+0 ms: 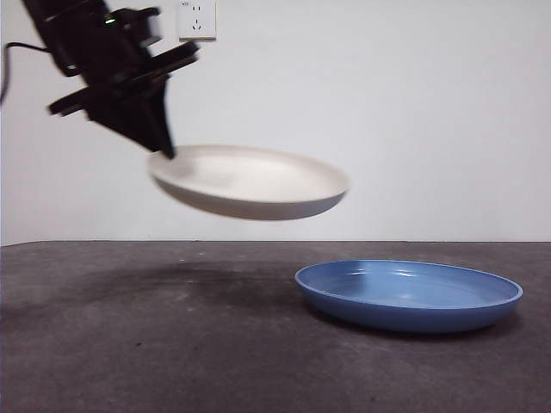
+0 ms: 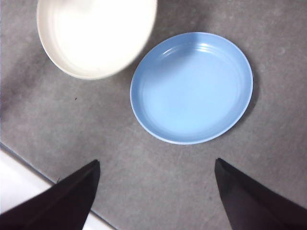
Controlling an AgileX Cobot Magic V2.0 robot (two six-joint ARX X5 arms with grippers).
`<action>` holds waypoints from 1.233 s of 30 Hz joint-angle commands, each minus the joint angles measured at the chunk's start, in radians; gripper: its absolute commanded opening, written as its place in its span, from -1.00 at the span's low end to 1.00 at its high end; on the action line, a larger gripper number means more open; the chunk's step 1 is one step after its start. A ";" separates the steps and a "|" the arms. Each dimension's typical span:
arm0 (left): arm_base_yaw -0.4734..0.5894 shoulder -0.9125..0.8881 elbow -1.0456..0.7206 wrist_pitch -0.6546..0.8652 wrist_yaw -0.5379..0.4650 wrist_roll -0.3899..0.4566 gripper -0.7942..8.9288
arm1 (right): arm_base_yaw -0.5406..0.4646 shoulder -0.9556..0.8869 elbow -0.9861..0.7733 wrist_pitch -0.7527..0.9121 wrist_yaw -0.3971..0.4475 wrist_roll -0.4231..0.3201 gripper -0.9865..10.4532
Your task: Pick up the white plate, put it on the blue plate, put it on desk
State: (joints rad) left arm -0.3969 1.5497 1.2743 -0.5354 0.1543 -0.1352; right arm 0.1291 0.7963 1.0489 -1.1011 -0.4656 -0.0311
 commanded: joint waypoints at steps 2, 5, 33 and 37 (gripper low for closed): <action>-0.063 0.035 0.028 0.066 0.004 -0.023 -0.81 | 0.002 0.006 0.019 0.016 0.003 -0.010 -0.16; -0.100 0.065 0.029 0.114 0.004 -0.048 -0.81 | 0.002 0.006 0.019 0.016 0.002 -0.010 -0.16; -0.258 0.440 0.225 0.107 0.004 -0.094 -0.81 | 0.002 0.006 0.019 0.016 0.002 0.001 -0.16; -0.266 0.449 0.225 0.107 0.004 -0.094 -0.81 | 0.002 0.006 0.019 0.016 0.002 0.001 -0.16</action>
State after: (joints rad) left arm -0.6521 1.9678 1.4719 -0.4309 0.1558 -0.2272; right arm 0.1291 0.7963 1.0489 -1.0912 -0.4648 -0.0299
